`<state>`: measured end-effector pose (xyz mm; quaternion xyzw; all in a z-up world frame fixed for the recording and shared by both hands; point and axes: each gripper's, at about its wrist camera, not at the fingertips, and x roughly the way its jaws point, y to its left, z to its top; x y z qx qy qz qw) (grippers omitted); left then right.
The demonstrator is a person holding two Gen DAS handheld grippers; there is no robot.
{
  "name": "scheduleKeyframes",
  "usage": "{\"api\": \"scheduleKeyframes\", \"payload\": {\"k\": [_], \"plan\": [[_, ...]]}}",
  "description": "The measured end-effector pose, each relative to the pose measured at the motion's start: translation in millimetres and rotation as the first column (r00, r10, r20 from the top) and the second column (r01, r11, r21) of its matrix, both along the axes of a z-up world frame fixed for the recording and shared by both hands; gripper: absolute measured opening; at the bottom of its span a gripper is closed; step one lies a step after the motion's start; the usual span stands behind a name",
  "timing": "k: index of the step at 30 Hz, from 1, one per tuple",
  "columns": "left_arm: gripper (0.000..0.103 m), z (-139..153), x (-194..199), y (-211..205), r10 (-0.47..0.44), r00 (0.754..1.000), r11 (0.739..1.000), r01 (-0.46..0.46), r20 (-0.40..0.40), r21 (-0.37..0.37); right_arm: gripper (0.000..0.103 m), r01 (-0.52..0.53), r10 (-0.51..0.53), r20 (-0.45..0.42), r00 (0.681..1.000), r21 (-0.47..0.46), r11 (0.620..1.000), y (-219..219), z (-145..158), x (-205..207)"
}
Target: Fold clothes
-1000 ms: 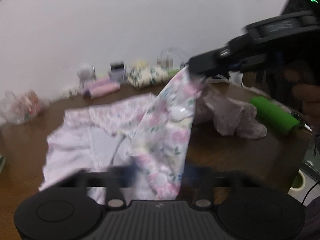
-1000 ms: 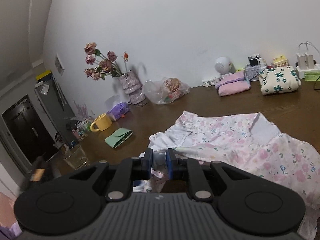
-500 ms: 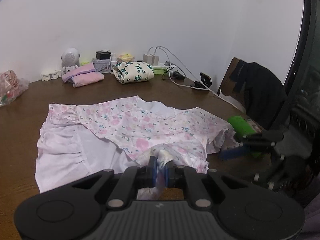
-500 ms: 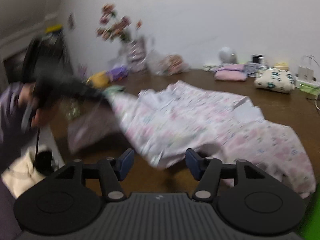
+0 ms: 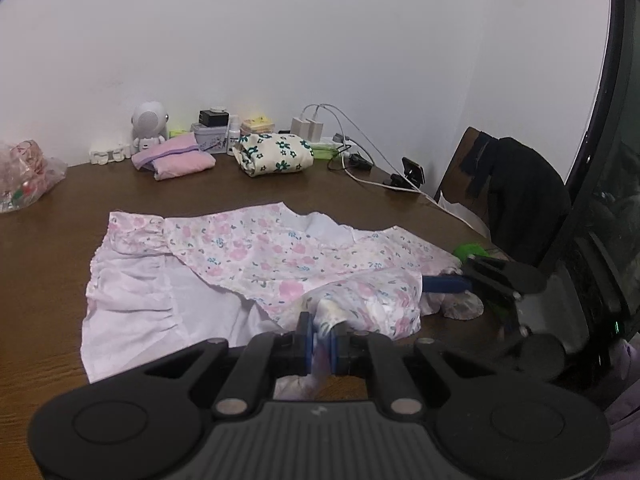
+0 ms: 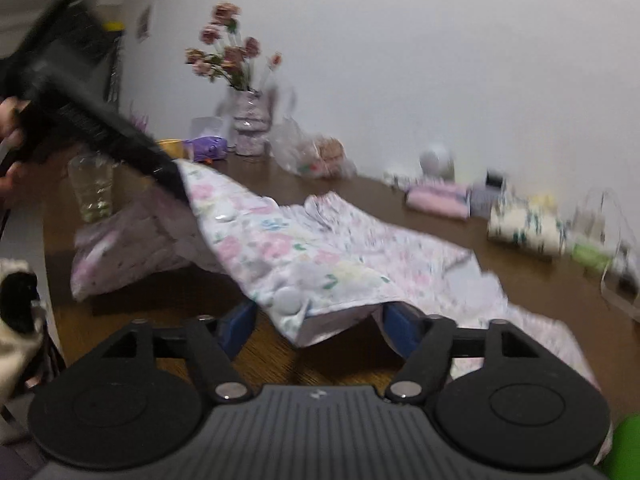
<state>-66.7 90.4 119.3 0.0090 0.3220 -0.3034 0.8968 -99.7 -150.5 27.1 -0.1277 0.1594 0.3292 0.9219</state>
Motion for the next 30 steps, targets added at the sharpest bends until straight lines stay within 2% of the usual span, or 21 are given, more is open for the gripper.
{"api": "scheduleKeyframes", "payload": {"k": [3, 4, 5, 6, 7, 9, 11, 12, 14, 15, 17, 19, 22, 24, 25, 26, 27, 30], "plan": [[0.007, -1, 1, -1, -0.007, 1.0, 1.0, 0.007, 0.0, 0.008, 0.073, 0.03, -0.023, 0.103, 0.994, -0.063, 0.998, 7, -4, -9], [0.007, -1, 2, -2, -0.01, 1.0, 1.0, 0.01, 0.0, 0.011, 0.066, 0.058, -0.047, 0.135, 0.99, -0.081, 0.995, 10, -5, -8], [0.007, -2, 3, -2, -0.013, 1.0, 1.0, 0.013, 0.0, 0.014, 0.043, 0.08, -0.065, 0.152, 0.986, -0.095, 0.992, 13, -6, -6], [0.007, -2, 3, -3, -0.015, 1.0, 1.0, 0.015, -0.001, 0.017, 0.028, 0.1, -0.081, 0.165, 0.983, -0.108, 0.989, 15, -8, -3], [0.007, -4, 4, -2, -0.013, 1.0, 1.0, 0.013, -0.006, 0.018, 0.001, 0.101, -0.086, 0.152, 0.985, -0.097, 0.99, 13, -8, 0], [0.007, -9, 5, 2, -0.006, 1.0, 1.0, 0.006, -0.022, 0.027, 0.0, 0.095, -0.087, 0.111, 0.99, -0.061, 0.994, 9, -7, 4], [0.009, -15, 4, 5, 0.0, 1.0, 0.999, 0.002, -0.03, 0.044, 0.0, 0.04, -0.039, 0.042, 0.998, -0.018, 0.999, 0, -1, 3], [0.012, -19, 1, 5, -0.012, 0.999, 0.998, 0.013, -0.031, 0.054, 0.0, 0.005, -0.005, -0.011, 1.0, 0.016, 1.0, -7, 3, 2], [0.025, -28, -6, 2, -0.046, 0.998, 0.996, 0.048, -0.031, 0.074, 0.0, -0.062, 0.073, -0.119, 0.99, 0.093, 0.994, -24, 12, 0], [0.03, -32, -10, 1, -0.063, 0.998, 0.994, 0.065, -0.031, 0.084, 0.0, -0.088, 0.117, -0.196, 0.974, 0.148, 0.985, -34, 15, 3], [0.05, -40, -17, -2, -0.097, 0.995, 0.99, 0.1, -0.033, 0.104, 0.0, -0.108, 0.188, -0.329, 0.925, 0.248, 0.963, -52, 19, 10], [0.058, -49, -24, -5, -0.131, 0.991, 0.983, 0.134, -0.035, 0.123, 0.0, -0.085, 0.218, -0.431, 0.876, 0.309, 0.947, -65, 19, 19], [0.059, -62, -35, -9, -0.181, 0.983, 0.971, 0.185, -0.039, 0.153, 0.0, -0.024, 0.235, -0.568, 0.789, 0.354, 0.935, -76, 10, 31], [0.058, -70, -42, -11, -0.215, 0.976, 0.96, 0.219, -0.042, 0.172, 0.0, 0.02, 0.217, -0.626, 0.749, 0.348, 0.937, -79, 0, 34], [0.05, -75, -46, -13, -0.231, 0.972, 0.955, 0.236, -0.045, 0.182, 0.0, 0.033, 0.212, -0.646, 0.733, 0.346, 0.938, -82, -4, 36], [0.023, -79, -49, -14, -0.248, 0.968, 0.949, 0.252, -0.047, 0.191, 0.0, 0.039, 0.208, -0.657, 0.724, 0.341, 0.939, -84, -8, 37], [0.011, -83, -53, -15, -0.264, 0.963, 0.942, 0.269, -0.049, 0.201, 0.0, 0.038, 0.198, -0.657, 0.728, 0.327, 0.944, -84, -9, 36], [0.012, -76, -46, -2, -0.284, 0.957, 0.947, 0.291, -0.068, 0.139, 0.0, 0.009, 0.195, -0.646, 0.738, 0.298, 0.955, -84, -7, 33]]}}
